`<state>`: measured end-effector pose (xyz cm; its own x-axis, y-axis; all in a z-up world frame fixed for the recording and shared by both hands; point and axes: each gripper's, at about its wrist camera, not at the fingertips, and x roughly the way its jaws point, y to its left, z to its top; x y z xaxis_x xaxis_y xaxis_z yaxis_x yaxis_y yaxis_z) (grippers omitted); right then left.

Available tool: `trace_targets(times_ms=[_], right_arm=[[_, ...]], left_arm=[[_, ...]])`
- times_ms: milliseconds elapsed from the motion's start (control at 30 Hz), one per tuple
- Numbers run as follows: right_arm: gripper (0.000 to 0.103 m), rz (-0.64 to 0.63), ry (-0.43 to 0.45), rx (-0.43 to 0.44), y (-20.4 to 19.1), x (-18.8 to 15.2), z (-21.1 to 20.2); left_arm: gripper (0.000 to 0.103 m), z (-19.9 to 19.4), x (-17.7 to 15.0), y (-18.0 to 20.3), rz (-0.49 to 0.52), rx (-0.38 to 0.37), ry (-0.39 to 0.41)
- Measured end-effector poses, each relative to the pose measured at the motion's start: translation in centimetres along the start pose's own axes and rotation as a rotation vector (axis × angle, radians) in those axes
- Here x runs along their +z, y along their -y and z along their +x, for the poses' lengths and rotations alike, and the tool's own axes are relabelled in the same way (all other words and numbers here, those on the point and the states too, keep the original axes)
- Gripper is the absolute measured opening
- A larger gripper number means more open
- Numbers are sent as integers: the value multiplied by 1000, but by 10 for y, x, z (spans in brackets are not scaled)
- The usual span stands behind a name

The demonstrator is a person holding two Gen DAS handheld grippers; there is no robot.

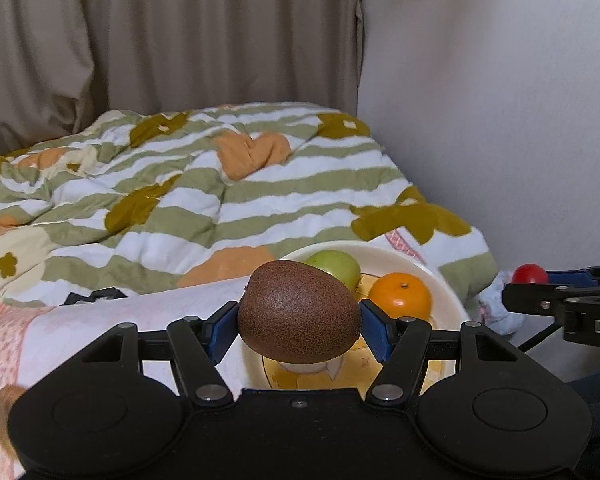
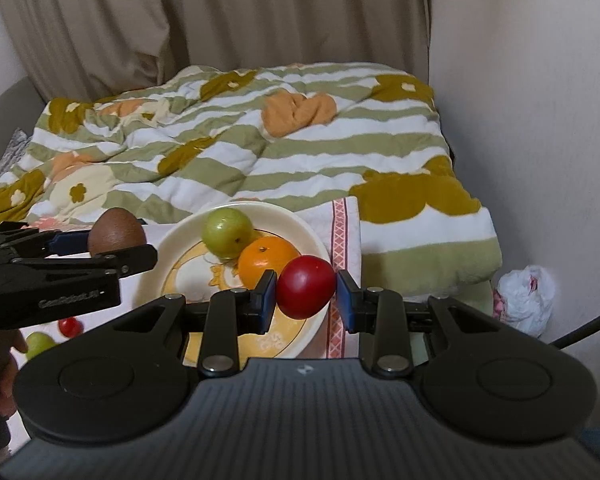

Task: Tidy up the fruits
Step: 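Carry the kiwi and tomato to the white bowl and release them, then withdraw both tools from the bowl back over the cloth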

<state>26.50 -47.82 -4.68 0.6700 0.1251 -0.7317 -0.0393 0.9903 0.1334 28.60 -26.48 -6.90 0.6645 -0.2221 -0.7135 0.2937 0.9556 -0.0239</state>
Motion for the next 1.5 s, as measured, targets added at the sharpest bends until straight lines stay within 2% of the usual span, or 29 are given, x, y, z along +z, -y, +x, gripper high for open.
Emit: trace_targets(times_ms=[267,500,567,600,633,833,967,1233,1500], right_arm=[[47,16,-49,-8,6,0,31],[47,24,-59,-12,8,-3,40],[47,22,-60,-15,7,-1,41],[47,21,-59,-17,7,-1,41],[47,20,-57,-18,7,-1,40],[47,18,-35,-14,10,3,32],[47,-3,-35,-2,7,5,33],[47,-59,-83,42,-19,-1,50],[47,-109,-153,70,-44,-23,75]], left_arm=[[69,49,-6,6,118,19,-81],[70,65,-10,20,227,52,-87],[85,64,-8,20,222,42,-68],[100,62,-6,20,218,39,-57],[103,59,-5,20,214,40,-41],[103,42,-5,17,205,37,-34],[103,27,-8,8,157,38,-32],[103,-6,-19,-11,35,56,-21],[103,-24,-30,-26,-10,82,-25]])
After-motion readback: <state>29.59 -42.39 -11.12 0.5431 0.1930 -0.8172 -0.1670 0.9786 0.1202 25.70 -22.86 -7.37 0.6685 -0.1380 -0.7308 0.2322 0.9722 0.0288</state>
